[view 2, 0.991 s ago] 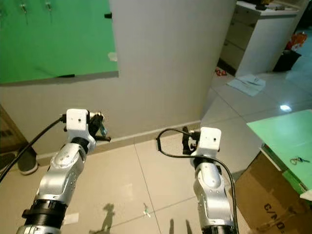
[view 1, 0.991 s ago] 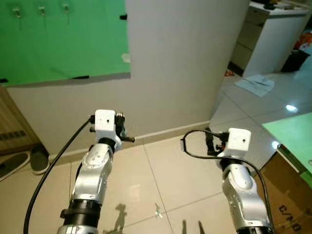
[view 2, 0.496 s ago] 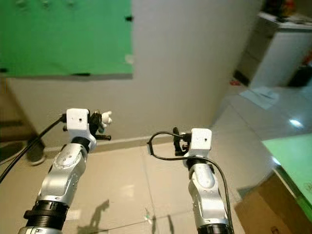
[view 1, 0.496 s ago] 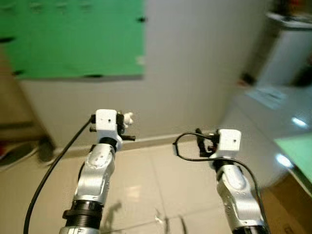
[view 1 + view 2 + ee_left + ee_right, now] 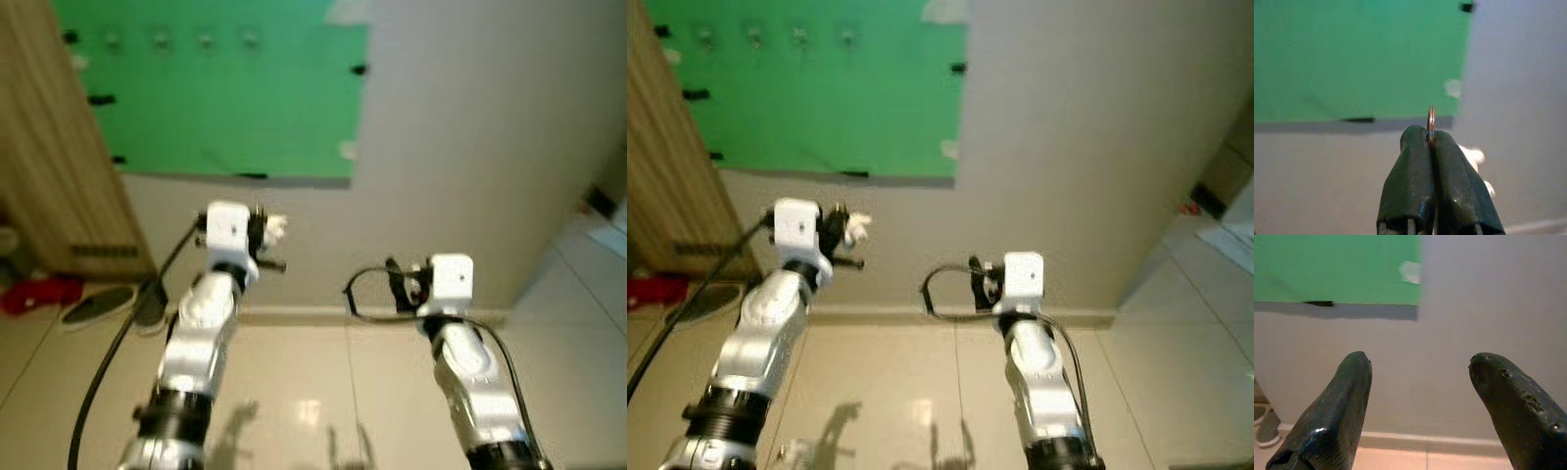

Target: Hang keys on a hook

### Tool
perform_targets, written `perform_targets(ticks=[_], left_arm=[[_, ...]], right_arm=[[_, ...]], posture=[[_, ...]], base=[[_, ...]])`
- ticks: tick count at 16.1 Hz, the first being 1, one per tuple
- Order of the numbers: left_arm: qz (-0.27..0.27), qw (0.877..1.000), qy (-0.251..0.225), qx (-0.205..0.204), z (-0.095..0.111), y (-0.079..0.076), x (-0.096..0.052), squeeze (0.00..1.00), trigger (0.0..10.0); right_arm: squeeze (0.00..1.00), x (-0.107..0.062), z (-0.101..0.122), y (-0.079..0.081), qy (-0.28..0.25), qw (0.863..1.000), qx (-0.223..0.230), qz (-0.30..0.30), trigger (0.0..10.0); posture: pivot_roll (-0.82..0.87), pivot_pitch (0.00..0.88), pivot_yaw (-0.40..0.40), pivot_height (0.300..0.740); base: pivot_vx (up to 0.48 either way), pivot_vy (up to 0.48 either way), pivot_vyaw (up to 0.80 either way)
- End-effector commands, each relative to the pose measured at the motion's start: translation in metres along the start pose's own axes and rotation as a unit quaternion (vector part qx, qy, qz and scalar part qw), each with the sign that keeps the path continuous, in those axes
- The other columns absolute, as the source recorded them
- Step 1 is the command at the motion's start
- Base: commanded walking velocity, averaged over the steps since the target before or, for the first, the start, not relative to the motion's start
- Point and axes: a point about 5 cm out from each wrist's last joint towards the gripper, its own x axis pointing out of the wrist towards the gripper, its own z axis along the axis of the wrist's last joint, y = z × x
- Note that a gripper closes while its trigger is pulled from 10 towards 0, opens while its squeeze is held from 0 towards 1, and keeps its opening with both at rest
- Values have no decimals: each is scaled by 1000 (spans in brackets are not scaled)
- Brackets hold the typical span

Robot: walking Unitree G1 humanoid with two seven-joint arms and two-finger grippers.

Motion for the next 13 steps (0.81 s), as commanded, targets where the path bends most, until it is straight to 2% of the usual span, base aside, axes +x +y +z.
perform_targets(ticks=[1,9,10,13], left_arm=[[7,1000,10,-1,-4,6,0,0,10000],[10,1000,1,6,-1,9,4,0,10000],[26,1000,5,-1,-3,11,-2,0,10000],[31,999,14,-4,-9,7,-10,0,10000]], right_arm=[[0,1,0,6,-1,1000,-3,11,10000],[0,4,3,6,-13,1000,1,11,10000],[0,2,14,3,-38,999,26,5,10000],[0,2,16,2,-42,999,10,13,10000]], posture=[[-35,0,-22,740],[-36,0,-19,740],[-37,0,-19,740],[-32,0,-25,740]], base=[[454,0,0],[454,0,0],[454,0,0],[454,0,0]])
